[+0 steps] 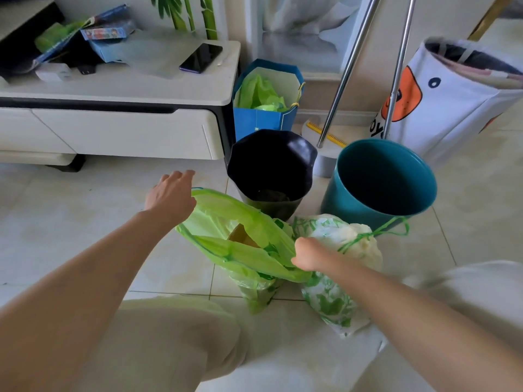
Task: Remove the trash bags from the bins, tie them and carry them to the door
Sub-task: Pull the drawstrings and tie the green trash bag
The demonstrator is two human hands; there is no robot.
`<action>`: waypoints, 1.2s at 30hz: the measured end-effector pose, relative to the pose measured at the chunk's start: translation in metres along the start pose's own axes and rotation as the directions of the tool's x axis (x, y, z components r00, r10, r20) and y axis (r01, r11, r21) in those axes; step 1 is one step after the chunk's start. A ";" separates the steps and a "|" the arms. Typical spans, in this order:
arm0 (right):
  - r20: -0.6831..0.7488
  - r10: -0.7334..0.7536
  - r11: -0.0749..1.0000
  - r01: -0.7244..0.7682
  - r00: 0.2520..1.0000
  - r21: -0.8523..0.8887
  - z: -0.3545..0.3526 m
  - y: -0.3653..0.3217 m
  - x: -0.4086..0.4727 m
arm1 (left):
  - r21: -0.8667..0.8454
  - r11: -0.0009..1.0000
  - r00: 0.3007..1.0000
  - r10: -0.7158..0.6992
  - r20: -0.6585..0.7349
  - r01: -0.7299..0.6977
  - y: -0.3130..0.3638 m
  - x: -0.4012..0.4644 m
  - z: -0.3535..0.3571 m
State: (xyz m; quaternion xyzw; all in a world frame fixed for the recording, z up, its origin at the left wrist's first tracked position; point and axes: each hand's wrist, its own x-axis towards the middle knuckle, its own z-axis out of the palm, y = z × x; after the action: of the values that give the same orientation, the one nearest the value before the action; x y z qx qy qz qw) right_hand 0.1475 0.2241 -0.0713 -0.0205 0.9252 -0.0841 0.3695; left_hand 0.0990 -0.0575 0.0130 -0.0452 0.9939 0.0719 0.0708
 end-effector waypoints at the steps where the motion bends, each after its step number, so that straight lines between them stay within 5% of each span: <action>1: 0.006 0.021 1.000 -0.021 1.000 -0.023 0.003 0.001 0.001 | -0.009 1.000 1.000 -0.015 0.015 0.015 -0.006 0.002 0.003; 7: 0.036 0.061 0.996 -0.058 0.997 -0.064 0.017 0.002 0.008 | -0.209 0.971 0.993 -0.120 0.010 0.120 -0.028 0.004 0.011; 15: -0.021 -0.006 0.979 0.011 1.000 0.205 0.006 -0.012 0.006 | -0.285 0.948 0.990 -0.136 0.038 0.141 -0.034 -0.002 0.008; 23: -0.019 -0.035 0.642 0.037 0.999 0.766 -0.035 -0.026 -0.015 | -0.340 0.936 0.995 -0.090 0.034 0.096 -0.029 -0.009 0.004; 27: 0.026 -0.072 0.532 0.016 0.997 0.847 -0.047 -0.024 -0.026 | -0.387 0.920 0.997 -0.067 0.024 0.071 -0.021 -0.014 -0.001; 33: 0.126 -0.076 0.754 -0.026 0.989 0.657 -0.056 -0.020 -0.049 | -0.379 0.923 0.997 -0.054 0.049 0.069 -0.017 -0.020 -0.001; 36: 0.002 0.005 0.963 -0.005 1.000 0.268 -0.067 -0.025 -0.070 | -0.338 0.937 0.994 -0.069 0.079 0.092 -0.015 -0.021 -0.003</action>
State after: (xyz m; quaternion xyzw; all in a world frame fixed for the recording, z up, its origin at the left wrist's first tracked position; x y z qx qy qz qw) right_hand 0.1516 0.2155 0.0284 0.0320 0.9052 -0.2075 0.3696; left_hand 0.1207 -0.0715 0.0170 -0.0950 0.9608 0.2416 0.0974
